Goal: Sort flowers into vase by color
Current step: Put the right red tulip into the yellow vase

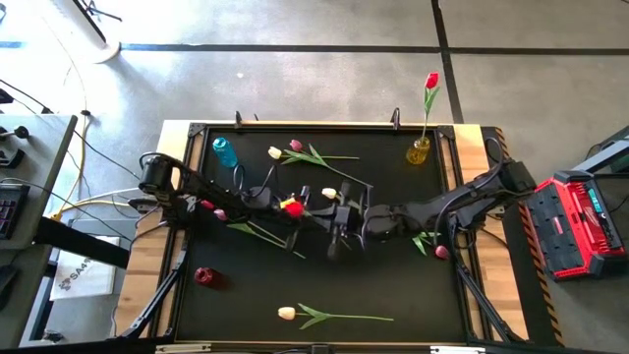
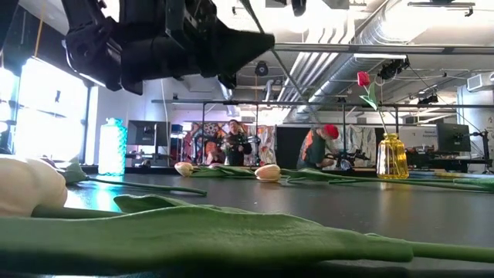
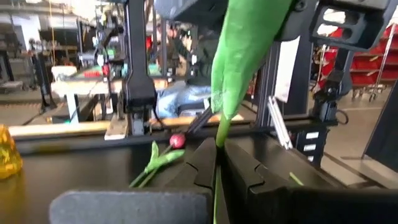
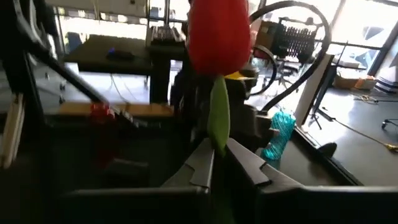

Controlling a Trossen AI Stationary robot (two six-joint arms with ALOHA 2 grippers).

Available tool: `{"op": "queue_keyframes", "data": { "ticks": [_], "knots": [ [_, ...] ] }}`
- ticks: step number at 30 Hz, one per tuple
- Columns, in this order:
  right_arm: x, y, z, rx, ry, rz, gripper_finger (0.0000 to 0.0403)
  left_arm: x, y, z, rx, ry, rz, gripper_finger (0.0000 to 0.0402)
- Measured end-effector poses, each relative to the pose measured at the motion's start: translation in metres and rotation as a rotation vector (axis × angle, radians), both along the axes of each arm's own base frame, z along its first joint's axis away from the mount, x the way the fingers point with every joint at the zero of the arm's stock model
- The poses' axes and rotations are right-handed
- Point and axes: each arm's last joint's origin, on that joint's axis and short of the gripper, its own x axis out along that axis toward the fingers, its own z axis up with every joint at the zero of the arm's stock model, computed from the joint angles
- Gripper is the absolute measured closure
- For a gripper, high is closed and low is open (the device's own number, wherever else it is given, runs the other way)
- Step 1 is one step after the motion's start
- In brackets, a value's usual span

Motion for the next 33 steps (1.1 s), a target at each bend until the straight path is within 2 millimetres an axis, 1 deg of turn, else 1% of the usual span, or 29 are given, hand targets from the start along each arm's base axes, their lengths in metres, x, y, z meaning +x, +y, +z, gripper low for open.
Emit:
{"op": "queue_keyframes", "data": {
  "ticks": [2,5,8,10,12,14,17,25,29,33],
  "knots": [
    [-0.004,-0.001,0.000,0.007,0.032,-0.019,0.0358,0.000,0.003,-0.002,0.001,0.020,0.008,0.0401],
    [-0.010,-0.004,-0.001,0.060,0.090,-0.061,0.0312,0.001,0.007,-0.003,0.000,0.033,0.020,0.0401],
    [-0.015,-0.005,-0.005,0.108,0.166,-0.044,0.0267,0.001,0.009,-0.005,0.001,0.052,0.029,0.0401],
    [-0.016,-0.004,-0.009,0.158,0.202,-0.011,0.0247,0.001,0.010,-0.007,0.001,0.070,0.031,0.0401],
    [-0.016,-0.004,-0.014,0.192,0.233,-0.014,0.0237,0.001,0.010,-0.007,0.002,0.076,0.028,0.0401],
    [-0.014,-0.008,-0.019,0.212,0.253,-0.039,0.0236,0.001,0.010,-0.008,0.002,0.080,0.022,0.0401],
    [-0.013,-0.014,-0.020,0.234,0.253,-0.069,0.0245,0.001,0.011,-0.008,0.002,0.085,0.029,0.0401],
    [-0.011,-0.023,-0.021,0.244,0.259,-0.095,0.0296,0.001,0.011,-0.009,0.017,0.091,0.029,0.0402],
    [-0.013,-0.023,-0.015,0.244,0.239,-0.095,0.0301,0.001,0.014,-0.010,0.020,0.099,0.032,0.0402],
    [-0.019,-0.021,0.000,0.235,0.170,-0.084,0.0307,0.000,0.017,-0.013,0.016,0.135,0.029,0.0401]
  ]
}}
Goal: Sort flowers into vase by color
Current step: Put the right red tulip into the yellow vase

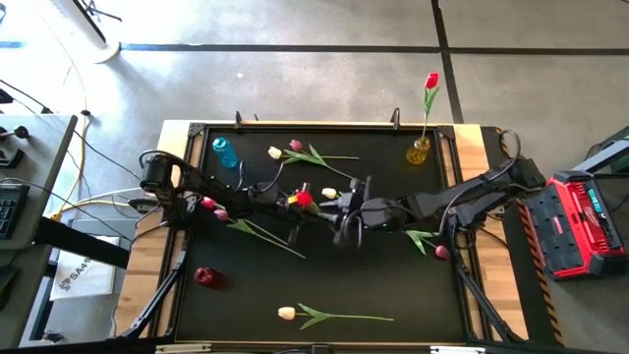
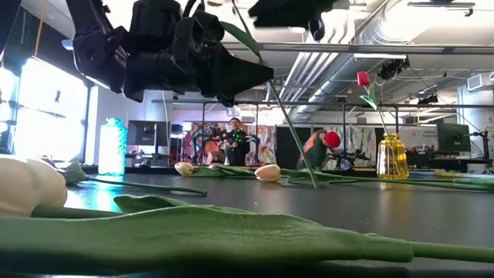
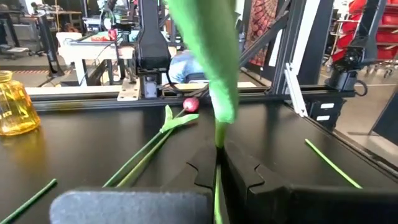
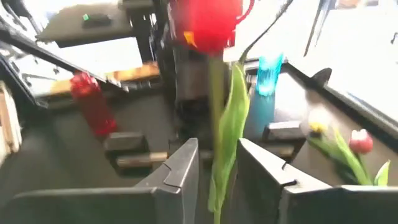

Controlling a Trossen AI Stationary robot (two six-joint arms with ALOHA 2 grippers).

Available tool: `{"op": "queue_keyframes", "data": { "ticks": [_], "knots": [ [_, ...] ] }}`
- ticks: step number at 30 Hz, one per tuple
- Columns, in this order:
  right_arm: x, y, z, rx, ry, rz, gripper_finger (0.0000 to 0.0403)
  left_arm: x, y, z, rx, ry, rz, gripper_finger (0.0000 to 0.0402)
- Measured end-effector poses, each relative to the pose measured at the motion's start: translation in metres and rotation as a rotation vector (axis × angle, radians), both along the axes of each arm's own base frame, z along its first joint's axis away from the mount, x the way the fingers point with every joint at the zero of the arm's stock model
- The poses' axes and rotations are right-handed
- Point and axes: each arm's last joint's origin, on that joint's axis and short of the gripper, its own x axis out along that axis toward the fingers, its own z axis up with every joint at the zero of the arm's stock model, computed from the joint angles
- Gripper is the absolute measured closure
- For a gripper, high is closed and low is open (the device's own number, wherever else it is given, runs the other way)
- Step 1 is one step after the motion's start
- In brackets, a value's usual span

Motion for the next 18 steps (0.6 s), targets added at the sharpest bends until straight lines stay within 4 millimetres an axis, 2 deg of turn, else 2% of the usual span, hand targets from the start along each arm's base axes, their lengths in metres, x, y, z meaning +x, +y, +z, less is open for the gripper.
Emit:
{"op": "queue_keyframes", "data": {
  "ticks": [5,9,13,18],
  "knots": [
    [-0.011,0.005,0.010,0.028,-0.008,0.005,0.0342,0.000,0.001,0.000,0.005,0.003,0.003,0.0401],
    [-0.019,0.000,0.001,0.044,0.097,-0.066,0.0344,0.000,-0.001,-0.001,0.001,0.008,-0.047,0.0401],
    [-0.013,-0.001,-0.014,0.089,0.165,-0.082,0.0308,0.003,-0.003,-0.001,-0.015,0.047,-0.116,0.0401],
    [0.000,0.001,-0.028,0.085,0.168,-0.052,0.0246,0.016,-0.012,0.003,0.007,0.123,-0.170,0.0401]
  ]
}}
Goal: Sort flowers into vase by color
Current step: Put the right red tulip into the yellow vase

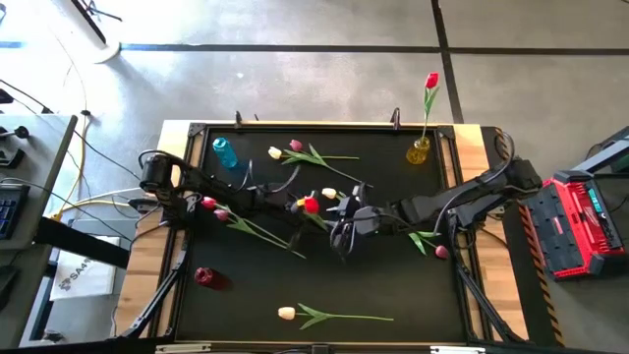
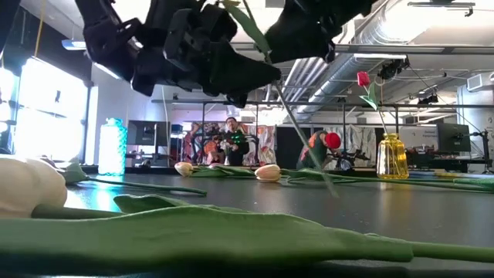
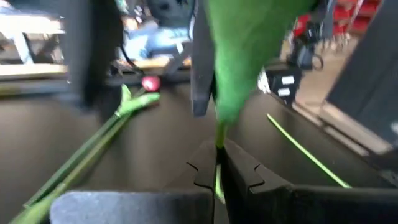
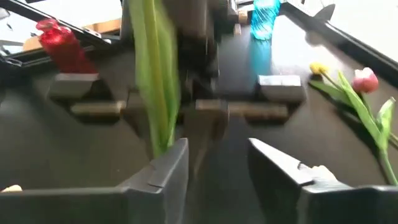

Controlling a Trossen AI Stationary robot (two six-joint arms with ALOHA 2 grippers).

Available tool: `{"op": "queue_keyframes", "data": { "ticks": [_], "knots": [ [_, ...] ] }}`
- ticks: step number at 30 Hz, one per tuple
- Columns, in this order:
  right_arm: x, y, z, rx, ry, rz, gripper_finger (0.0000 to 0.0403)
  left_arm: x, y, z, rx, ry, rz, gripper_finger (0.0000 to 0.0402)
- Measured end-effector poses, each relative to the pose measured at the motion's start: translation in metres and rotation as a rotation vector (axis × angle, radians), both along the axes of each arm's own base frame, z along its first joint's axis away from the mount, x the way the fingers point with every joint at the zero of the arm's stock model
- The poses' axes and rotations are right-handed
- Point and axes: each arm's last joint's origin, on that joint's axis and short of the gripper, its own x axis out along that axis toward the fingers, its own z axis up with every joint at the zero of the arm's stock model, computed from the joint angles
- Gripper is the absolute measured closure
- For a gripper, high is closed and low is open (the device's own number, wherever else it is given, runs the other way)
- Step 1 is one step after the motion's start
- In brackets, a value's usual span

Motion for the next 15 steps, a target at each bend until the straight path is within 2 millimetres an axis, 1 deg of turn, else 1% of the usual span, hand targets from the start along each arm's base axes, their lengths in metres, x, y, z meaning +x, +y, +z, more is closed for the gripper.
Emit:
{"op": "queue_keyframes", "data": {
  "ticks": [3,6,12,15],
  "knots": [
    [0.0040,0.0012,0.0006,-0.011,-0.032,0.016,0.0229,0.0048,-0.0052,0.0008,0.039,0.040,-0.023,0.0401],
    [0.0049,0.0014,0.0022,-0.010,-0.050,0.016,0.0238,0.0067,-0.0081,0.0012,0.053,0.059,-0.031,0.0401],
    [0.0055,0.0031,0.0029,0.011,-0.053,0.068,0.0289,0.0065,-0.0080,0.0006,0.053,0.066,-0.030,0.0401],
    [0.0057,0.0036,0.0030,0.018,-0.054,0.081,0.0328,0.0065,-0.0079,0.0005,0.054,0.067,-0.028,0.0401]
  ]
}}
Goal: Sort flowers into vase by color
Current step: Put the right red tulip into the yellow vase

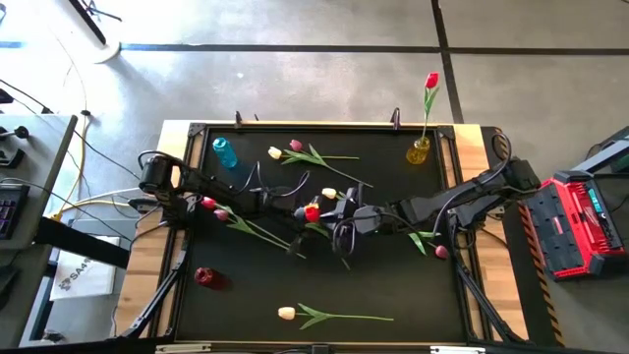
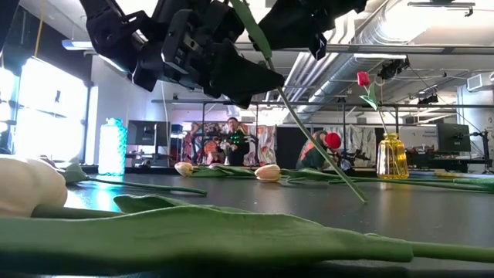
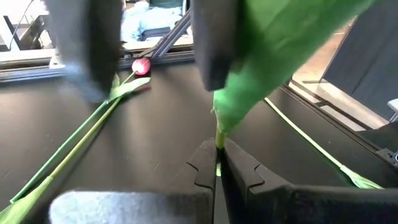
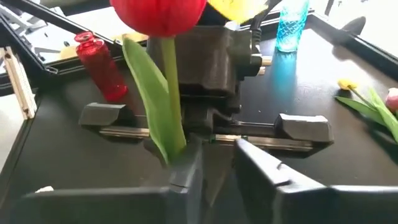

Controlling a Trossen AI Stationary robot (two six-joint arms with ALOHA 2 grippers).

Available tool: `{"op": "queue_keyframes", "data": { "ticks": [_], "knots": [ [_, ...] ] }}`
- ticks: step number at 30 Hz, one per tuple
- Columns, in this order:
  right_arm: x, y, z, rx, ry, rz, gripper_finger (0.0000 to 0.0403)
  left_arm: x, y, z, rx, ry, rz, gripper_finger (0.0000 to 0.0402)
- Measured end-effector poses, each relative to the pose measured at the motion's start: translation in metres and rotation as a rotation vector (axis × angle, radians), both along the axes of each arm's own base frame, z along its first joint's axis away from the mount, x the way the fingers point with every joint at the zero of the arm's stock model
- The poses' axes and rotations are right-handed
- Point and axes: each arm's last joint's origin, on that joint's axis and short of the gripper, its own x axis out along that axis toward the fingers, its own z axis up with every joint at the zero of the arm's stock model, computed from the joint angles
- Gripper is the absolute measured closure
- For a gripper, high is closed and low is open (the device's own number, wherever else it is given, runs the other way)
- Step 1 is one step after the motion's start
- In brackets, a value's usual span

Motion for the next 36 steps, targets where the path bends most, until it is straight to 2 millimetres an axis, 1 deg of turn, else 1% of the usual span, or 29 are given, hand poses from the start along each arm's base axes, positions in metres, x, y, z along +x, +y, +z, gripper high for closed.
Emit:
{"op": "queue_keyframes", "data": {
  "ticks": [3,4,5,9,13,17,19,21,24,28,32,36],
  "knots": [
    [0.000,0.001,-0.001,-0.001,0.009,0.029,0.0384,0.000,0.000,0.000,-0.008,0.003,0.003,0.0401],
    [0.000,0.001,-0.001,-0.007,0.011,0.037,0.0393,0.000,0.000,0.000,-0.007,0.004,0.002,0.0401],
    [0.000,0.001,0.000,-0.013,0.011,0.040,0.0394,0.000,0.000,0.000,-0.007,0.005,0.003,0.0401],
    [-0.004,-0.001,0.005,-0.011,-0.004,0.006,0.0385,0.000,0.001,-0.001,0.000,0.009,0.002,0.0401],
    [-0.014,-0.004,0.026,-0.039,-0.073,-0.041,0.0374,0.000,0.001,-0.002,0.005,0.015,0.000,0.0401],
    [-0.025,-0.007,0.048,-0.026,-0.154,-0.014,0.0334,-0.002,0.001,-0.005,0.025,0.043,-0.007,0.0401],
    [-0.027,-0.006,0.052,-0.010,-0.169,0.009,0.0309,-0.001,0.001,-0.005,0.025,0.042,-0.007,0.0401],
    [-0.025,-0.005,0.047,-0.004,-0.150,0.009,0.0283,-0.001,0.001,-0.005,0.025,0.040,-0.007,0.0401],
    [-0.017,-0.003,0.032,-0.007,-0.098,0.006,0.0251,-0.001,0.001,-0.004,0.024,0.031,-0.007,0.0401],
    [-0.005,0.000,0.015,-0.019,-0.062,0.005,0.0227,-0.001,0.001,-0.003,0.013,0.031,-0.004,0.0401],
    [0.001,0.001,0.007,-0.020,-0.063,0.000,0.0228,-0.001,0.001,-0.003,0.011,0.032,-0.002,0.0401],
    [0.003,0.001,0.007,-0.021,-0.067,0.010,0.0256,-0.001,0.001,-0.003,0.011,0.032,-0.002,0.0401]
  ]
}}
